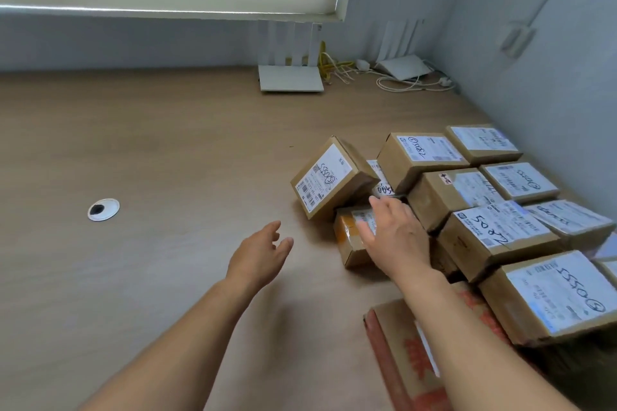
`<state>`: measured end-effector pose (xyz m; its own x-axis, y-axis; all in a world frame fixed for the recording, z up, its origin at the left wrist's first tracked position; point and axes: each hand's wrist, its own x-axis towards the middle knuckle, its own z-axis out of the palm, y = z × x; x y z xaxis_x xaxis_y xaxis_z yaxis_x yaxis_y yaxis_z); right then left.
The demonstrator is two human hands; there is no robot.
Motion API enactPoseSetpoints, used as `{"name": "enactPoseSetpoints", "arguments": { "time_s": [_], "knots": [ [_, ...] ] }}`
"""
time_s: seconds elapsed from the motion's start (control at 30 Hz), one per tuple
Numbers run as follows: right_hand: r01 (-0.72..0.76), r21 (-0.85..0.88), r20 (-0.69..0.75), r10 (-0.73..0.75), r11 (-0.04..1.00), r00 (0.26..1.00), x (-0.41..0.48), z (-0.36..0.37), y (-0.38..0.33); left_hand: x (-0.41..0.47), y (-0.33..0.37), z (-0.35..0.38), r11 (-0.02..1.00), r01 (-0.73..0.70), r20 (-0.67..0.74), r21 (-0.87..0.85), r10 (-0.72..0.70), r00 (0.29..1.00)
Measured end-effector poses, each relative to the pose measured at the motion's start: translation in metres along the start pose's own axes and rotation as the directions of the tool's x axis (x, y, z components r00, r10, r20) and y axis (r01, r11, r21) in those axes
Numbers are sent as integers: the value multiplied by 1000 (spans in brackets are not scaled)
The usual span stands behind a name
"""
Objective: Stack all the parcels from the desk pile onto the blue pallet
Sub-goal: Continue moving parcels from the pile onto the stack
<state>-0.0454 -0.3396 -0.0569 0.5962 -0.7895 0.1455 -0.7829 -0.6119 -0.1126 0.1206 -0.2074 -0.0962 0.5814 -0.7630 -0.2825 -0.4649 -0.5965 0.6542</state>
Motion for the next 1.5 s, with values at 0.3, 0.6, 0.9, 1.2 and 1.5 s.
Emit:
{"name": "enactPoseSetpoints", "arguments": {
  "time_s": [0.3, 0.6, 0.9, 1.2, 1.5],
  "knots": [
    [-61, 157, 39, 55, 986, 998, 80, 15, 5, 85, 28, 30, 802, 242, 139, -547, -198, 970],
    [-72, 300, 95, 45, 951, 994, 94, 27, 3, 92, 37, 23, 660, 255, 138, -707, -225, 964],
    [-78, 508, 159, -4, 858, 987, 65, 8, -13, 39, 40, -20, 694, 45, -97, -719, -165, 982],
    [2, 648, 209, -181, 761, 961, 1, 3, -22, -56, 19, -30, 766, -12, -209, -642, -160, 965],
    [141, 772, 157, -400, 620, 903, -56, 13, -49, -147, -5, -27, 825, -10, -342, -565, -223, 913]
  ]
}}
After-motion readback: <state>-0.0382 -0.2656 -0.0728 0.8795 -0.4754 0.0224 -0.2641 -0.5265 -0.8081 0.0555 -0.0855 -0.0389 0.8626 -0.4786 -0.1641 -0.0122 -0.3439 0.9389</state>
